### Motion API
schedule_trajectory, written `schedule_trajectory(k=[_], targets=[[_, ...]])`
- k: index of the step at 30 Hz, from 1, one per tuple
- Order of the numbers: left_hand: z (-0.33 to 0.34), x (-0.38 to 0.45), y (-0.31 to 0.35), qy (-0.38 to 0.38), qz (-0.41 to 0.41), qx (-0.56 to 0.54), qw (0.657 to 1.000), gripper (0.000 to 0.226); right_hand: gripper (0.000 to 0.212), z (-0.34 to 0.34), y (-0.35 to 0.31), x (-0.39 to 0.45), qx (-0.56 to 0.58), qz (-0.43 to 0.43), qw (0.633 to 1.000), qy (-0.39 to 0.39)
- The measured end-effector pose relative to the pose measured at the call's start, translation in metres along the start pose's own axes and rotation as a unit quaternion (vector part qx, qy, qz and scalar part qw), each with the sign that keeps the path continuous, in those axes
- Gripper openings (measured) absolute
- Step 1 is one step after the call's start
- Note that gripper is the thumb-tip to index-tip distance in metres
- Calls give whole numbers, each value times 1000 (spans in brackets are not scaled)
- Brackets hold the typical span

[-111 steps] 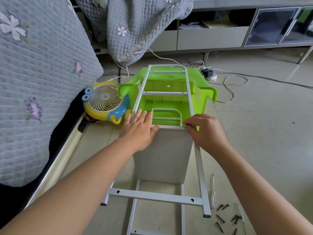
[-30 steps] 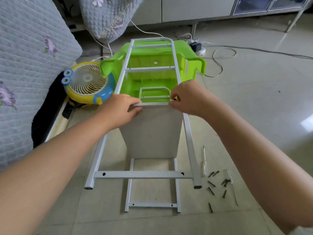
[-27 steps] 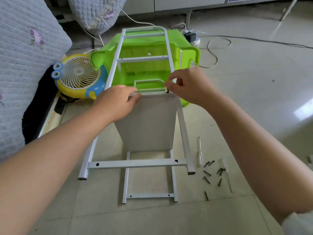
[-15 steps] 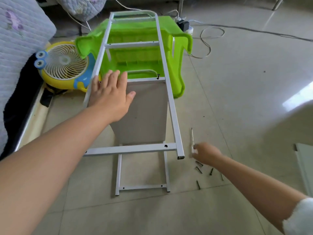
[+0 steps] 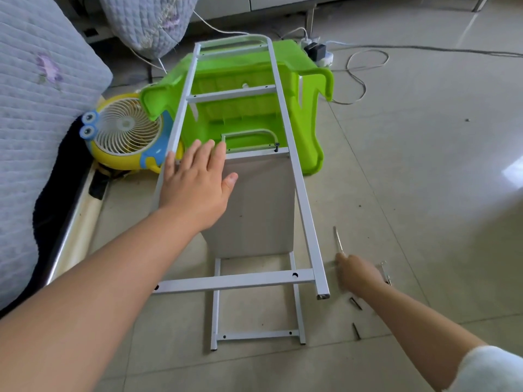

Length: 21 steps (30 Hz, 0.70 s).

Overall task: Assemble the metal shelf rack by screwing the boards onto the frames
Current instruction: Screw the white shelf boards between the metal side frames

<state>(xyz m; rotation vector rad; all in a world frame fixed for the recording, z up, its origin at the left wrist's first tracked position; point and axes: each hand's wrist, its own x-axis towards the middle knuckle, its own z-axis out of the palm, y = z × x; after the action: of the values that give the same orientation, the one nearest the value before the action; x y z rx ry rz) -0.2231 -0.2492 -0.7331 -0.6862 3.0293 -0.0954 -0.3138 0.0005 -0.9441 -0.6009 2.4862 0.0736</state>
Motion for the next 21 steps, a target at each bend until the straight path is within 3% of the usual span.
schedule_trajectory(k=[4,9,12,14,16,21], targets=[[-1,0,0,-6,7,-4,1000,57,30,-10,-1,0,41,25,998,33],[-11,7,-5,11,37,-42,998,49,25,-72,-15,1,215,15,958,189],[-21,13,-5,-8,45,-46,998,49,27,-118,-32,-3,333,-29,895,297],[-26,14,-5,-17,46,-32,998,59,26,-148,-44,-10,373,-59,846,376],[-28,14,-6,-10,45,-22,999,55,22,-176,-56,-23,405,-99,790,450],[-28,14,-8,-39,59,11,997,50,22,-227,-82,-55,478,-217,666,530]])
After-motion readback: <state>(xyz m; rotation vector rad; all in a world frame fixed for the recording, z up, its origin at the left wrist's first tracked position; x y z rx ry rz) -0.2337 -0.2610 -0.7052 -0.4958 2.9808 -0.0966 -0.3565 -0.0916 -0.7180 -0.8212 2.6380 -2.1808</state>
